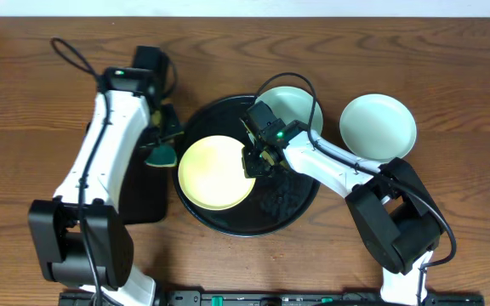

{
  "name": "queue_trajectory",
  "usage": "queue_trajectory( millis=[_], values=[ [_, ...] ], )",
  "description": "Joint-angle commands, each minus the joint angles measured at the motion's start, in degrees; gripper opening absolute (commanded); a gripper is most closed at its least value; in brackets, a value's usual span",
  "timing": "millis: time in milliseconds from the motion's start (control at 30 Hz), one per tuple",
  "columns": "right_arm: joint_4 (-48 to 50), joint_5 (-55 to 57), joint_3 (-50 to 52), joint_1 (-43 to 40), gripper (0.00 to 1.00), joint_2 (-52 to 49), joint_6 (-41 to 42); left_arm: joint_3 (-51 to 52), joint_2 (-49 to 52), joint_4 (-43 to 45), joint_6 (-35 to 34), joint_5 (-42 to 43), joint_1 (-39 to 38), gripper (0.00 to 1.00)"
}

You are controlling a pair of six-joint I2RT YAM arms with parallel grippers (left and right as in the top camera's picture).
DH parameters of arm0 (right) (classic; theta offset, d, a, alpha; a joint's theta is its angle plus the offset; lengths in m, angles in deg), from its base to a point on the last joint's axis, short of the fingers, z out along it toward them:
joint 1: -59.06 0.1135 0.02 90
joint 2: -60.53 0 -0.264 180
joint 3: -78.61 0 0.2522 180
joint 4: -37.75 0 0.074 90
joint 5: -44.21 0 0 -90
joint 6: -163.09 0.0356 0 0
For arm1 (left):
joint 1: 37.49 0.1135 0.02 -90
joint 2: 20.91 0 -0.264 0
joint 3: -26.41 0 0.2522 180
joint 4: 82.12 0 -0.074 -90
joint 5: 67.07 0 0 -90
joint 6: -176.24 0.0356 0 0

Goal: Clean dirty plates on tray and stack at the side
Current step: 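Lift the sponge back to the left above the black tray, then lift the yellow plate with right gripper and carry it right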

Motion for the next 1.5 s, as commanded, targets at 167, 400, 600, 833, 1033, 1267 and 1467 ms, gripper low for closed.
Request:
queue_trajectory(
  millis=[167, 400, 600, 833, 1033, 1267, 1467],
  values=[
    [-3.89, 13.27, -2.36, 1.70, 0.01, 9.22, -7.93, -1.31, -0.96, -0.04, 2.25, 0.31, 6.38, 0.07],
    [-5.77, 40.35, -2.36, 9.29, 0.01, 17.25, -10.23, -1.31, -0.96, -0.02, 2.23, 0.31, 6.80, 0.07],
    [-4.15, 62.58, -2.36, 16.92, 0.01, 20.48, -14.23, -1.31, -0.96, -0.02, 2.23, 0.31, 6.78, 0.07],
    [1.22, 80.17, -2.36, 24.72, 0.01, 20.48, -23.17, -1.31, -0.96, -0.04, 2.23, 0.33, 6.78, 0.08],
    [2.51, 87.65, -2.36, 27.67, 0.01, 20.48, -23.93, -1.31, -0.96, -0.02, 2.23, 0.31, 6.80, 0.07],
    [2.45, 85.20, -2.36, 27.36, 0.01, 20.46, -23.63, -1.31, -0.96, -0.04, 2.23, 0.31, 6.78, 0.07],
    [-1.20, 62.38, -2.36, 23.54, 0.01, 20.46, -19.39, -1.31, -0.96, -0.04, 2.23, 0.33, 6.78, 0.08]
  ],
)
